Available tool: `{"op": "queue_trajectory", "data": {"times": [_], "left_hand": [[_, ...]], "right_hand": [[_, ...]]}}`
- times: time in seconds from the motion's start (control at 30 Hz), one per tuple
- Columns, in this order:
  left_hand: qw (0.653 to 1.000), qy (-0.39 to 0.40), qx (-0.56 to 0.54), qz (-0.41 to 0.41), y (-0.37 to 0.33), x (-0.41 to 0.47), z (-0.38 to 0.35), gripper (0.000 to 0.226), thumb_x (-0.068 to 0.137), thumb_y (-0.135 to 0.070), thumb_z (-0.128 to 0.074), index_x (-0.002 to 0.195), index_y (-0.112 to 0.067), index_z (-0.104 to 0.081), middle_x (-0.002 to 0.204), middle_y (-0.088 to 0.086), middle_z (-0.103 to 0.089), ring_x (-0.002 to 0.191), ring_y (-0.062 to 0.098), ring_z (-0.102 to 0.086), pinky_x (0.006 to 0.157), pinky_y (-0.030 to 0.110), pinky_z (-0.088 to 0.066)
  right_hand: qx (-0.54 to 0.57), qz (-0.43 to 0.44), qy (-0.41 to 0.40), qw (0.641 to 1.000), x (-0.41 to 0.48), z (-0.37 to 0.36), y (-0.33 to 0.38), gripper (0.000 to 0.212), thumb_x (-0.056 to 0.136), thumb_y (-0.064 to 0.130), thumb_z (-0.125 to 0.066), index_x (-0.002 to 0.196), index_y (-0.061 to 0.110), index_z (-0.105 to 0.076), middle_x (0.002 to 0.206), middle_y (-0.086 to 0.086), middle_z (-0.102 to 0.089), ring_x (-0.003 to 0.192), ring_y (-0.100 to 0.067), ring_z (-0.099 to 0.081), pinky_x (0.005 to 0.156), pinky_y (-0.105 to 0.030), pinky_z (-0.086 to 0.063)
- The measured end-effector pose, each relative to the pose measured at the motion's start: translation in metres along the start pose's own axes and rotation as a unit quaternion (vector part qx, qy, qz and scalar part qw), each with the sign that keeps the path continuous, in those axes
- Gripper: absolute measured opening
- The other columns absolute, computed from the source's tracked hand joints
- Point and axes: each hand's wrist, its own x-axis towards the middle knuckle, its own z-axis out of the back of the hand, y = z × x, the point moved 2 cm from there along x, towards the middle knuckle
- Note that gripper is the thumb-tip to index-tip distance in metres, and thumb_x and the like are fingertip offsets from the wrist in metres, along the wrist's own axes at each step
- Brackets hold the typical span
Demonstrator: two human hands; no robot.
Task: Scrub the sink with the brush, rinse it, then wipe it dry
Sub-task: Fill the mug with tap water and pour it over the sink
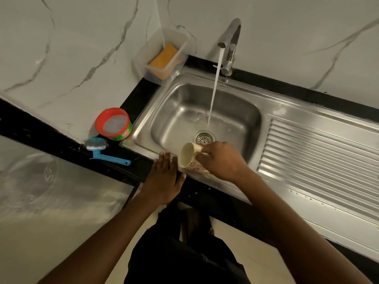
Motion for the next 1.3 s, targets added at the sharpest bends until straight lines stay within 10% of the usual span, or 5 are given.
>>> {"op": "queue_trajectory", "data": {"times": [0.17, 0.37, 0.67, 0.9, 1.3], "left_hand": [[0.992, 0.046, 0.017, -0.119, -0.045, -0.014, -0.004, 0.076, 0.104, -0.061, -0.014, 0.166, -0.018, -0.004, 0.174, 0.007, 0.001, 0.159, 0.023, 0.011, 0.13, 0.043, 0.0], [0.966, 0.114, 0.035, -0.229, -0.085, -0.025, -0.009, 0.073, 0.107, -0.059, -0.019, 0.165, -0.022, 0.007, 0.171, -0.003, 0.02, 0.155, 0.013, 0.026, 0.13, 0.04, 0.007], [0.983, 0.089, 0.038, -0.155, -0.085, -0.022, -0.015, 0.076, 0.106, -0.059, -0.02, 0.165, -0.02, 0.008, 0.172, 0.003, 0.016, 0.157, 0.019, 0.022, 0.13, 0.044, 0.001], [0.961, 0.109, 0.06, -0.248, -0.133, -0.015, -0.022, 0.076, 0.106, -0.059, -0.018, 0.165, -0.016, 0.005, 0.172, 0.006, 0.015, 0.158, 0.022, 0.019, 0.129, 0.043, 0.009], [0.955, 0.094, 0.011, -0.282, -0.125, 0.028, -0.008, 0.065, 0.108, -0.051, -0.027, 0.163, -0.017, -0.022, 0.173, 0.003, -0.013, 0.16, 0.022, -0.01, 0.13, 0.042, -0.007]], "right_hand": [[0.066, -0.098, 0.017, 0.993, -0.054, 0.036, -0.065, 0.039, 0.096, 0.05, -0.059, 0.082, 0.018, -0.077, 0.069, 0.001, -0.074, 0.062, -0.014, -0.071, 0.066, -0.043, -0.06], [-0.138, -0.11, -0.032, 0.984, -0.084, 0.044, -0.072, 0.047, 0.091, 0.059, -0.046, 0.104, 0.029, -0.078, 0.093, -0.004, -0.075, 0.084, -0.027, -0.068, 0.072, -0.033, -0.051], [-0.196, -0.06, -0.049, 0.978, -0.082, 0.025, -0.051, 0.045, 0.094, 0.055, -0.045, 0.106, 0.026, -0.077, 0.093, -0.005, -0.075, 0.08, -0.026, -0.069, 0.067, -0.032, -0.047], [-0.217, -0.17, -0.055, 0.96, -0.12, 0.052, -0.089, 0.038, 0.095, 0.056, -0.05, 0.102, 0.03, -0.075, 0.103, -0.006, -0.075, 0.098, -0.031, -0.07, 0.072, -0.035, -0.042], [-0.086, -0.275, -0.112, 0.951, -0.112, 0.058, -0.109, 0.036, 0.093, 0.05, -0.057, 0.076, 0.02, -0.068, 0.069, -0.005, -0.06, 0.071, -0.037, -0.06, 0.059, -0.034, -0.036]]}}
